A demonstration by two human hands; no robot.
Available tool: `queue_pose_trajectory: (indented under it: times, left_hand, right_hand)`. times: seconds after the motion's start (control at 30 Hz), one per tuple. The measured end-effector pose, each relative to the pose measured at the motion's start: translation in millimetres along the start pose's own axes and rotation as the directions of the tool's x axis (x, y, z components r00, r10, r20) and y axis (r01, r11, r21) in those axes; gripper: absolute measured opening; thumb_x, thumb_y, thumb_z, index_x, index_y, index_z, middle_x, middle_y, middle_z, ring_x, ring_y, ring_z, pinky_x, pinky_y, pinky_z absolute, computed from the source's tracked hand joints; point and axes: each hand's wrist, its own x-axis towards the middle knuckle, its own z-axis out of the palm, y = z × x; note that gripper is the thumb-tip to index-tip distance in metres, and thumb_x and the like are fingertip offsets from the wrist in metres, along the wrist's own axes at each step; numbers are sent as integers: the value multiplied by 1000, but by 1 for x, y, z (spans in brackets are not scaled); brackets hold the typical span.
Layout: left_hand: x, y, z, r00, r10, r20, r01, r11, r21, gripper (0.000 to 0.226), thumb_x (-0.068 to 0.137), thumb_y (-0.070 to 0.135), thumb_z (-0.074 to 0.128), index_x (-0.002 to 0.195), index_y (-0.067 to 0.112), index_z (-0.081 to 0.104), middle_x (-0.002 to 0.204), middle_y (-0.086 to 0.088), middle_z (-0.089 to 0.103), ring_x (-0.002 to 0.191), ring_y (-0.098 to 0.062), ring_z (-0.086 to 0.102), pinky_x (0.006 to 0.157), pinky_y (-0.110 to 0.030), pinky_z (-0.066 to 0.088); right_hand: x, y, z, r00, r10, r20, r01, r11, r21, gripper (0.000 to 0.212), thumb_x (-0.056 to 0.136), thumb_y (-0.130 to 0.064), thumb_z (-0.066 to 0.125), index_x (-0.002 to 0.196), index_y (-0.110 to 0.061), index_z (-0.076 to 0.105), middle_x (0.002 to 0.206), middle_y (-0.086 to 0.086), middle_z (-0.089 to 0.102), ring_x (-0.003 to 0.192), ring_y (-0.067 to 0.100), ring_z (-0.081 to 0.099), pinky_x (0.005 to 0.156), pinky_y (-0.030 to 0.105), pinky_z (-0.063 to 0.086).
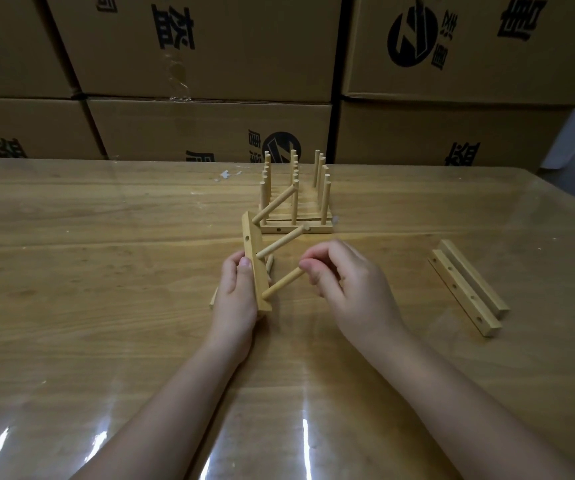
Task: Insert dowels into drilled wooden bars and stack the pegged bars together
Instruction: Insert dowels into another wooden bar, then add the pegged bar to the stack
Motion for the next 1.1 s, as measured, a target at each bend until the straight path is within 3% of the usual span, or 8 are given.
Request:
queue_pose_trajectory:
  times: [0.33, 0.53, 0.63, 0.7, 0.8, 0.87, 0.97, 1.1]
  left_hand:
    - [-2, 0, 1, 1000, 25, 0, -25, 1000, -10, 20, 103, 27, 36, 116, 23, 50, 81, -1, 63, 77, -13, 58, 73, -29, 44]
    - [-1, 1, -2, 1000, 28, 7, -29, 999, 25, 25, 103, 30, 35, 122, 21, 49, 92, -6, 66, 94, -22, 61, 89, -40, 46]
    - [-1, -1, -2, 1000, 22, 11, -22, 1000, 1, 27, 103, 29, 36, 124, 19, 49, 86, -2, 66, 87, -18, 61, 84, -37, 46]
    - [-1, -1, -1, 1000, 11, 12, -10, 999, -48, 24, 102, 29, 38, 122, 21, 49, 83, 0, 68, 82, -15, 62, 79, -34, 48]
    - [-2, 1, 1, 998, -6, 57, 13, 992, -127, 16, 102, 26, 40, 111, 28, 52, 73, 6, 68, 56, -6, 57, 50, -23, 47]
    - [-4, 4, 1, 995, -18, 101, 36, 982, -188, 17, 101, 24, 41, 107, 19, 56, 74, 2, 66, 47, -5, 49, 41, -20, 42]
    - [-5, 9, 0, 988, -28, 154, 68, 964, -258, 23, 101, 21, 42, 116, 7, 51, 78, -1, 66, 50, -4, 49, 45, -19, 46]
    - [-6, 13, -2, 981, -51, 186, 108, 944, -312, 25, 98, 19, 45, 120, 7, 46, 93, -9, 70, 57, -8, 58, 54, -22, 54]
  right_hand:
    - [-4, 1, 3, 998, 58, -21, -58, 998, 10, 8, 90, -12, 57, 90, -7, 64, 75, -22, 47, 69, -2, 51, 63, 14, 41]
    - [-4, -3, 5, 999, 48, -8, -48, 999, -23, 18, 90, -26, 57, 87, -9, 62, 72, -12, 51, 64, 2, 48, 57, 12, 37]
    - [-3, -1, 6, 999, 53, -3, -53, 998, -23, 18, 90, -27, 55, 88, -10, 61, 72, -12, 51, 64, 4, 49, 56, 15, 38]
    - [-5, 2, 7, 997, 82, -2, -82, 995, 54, 18, 92, -29, 54, 91, -13, 60, 74, -13, 53, 67, 6, 53, 60, 24, 46]
    - [-9, 6, 11, 983, 180, 40, -184, 952, 243, 31, 88, -52, 49, 110, -30, 52, 81, -13, 57, 76, 8, 59, 67, 35, 53]
    - [-12, 11, 16, 958, 277, 75, -286, 896, 340, 52, 78, -68, 49, 120, -40, 40, 87, -8, 60, 81, 11, 61, 71, 37, 54]
    - [-14, 19, 20, 919, 385, 89, -387, 832, 397, 72, 68, -70, 53, 129, -38, 32, 87, -2, 62, 78, 13, 62, 71, 37, 54]
    - [-12, 28, 20, 870, 477, 128, -485, 777, 401, 69, 65, -66, 58, 124, -37, 36, 90, 0, 61, 77, 13, 63, 71, 32, 53]
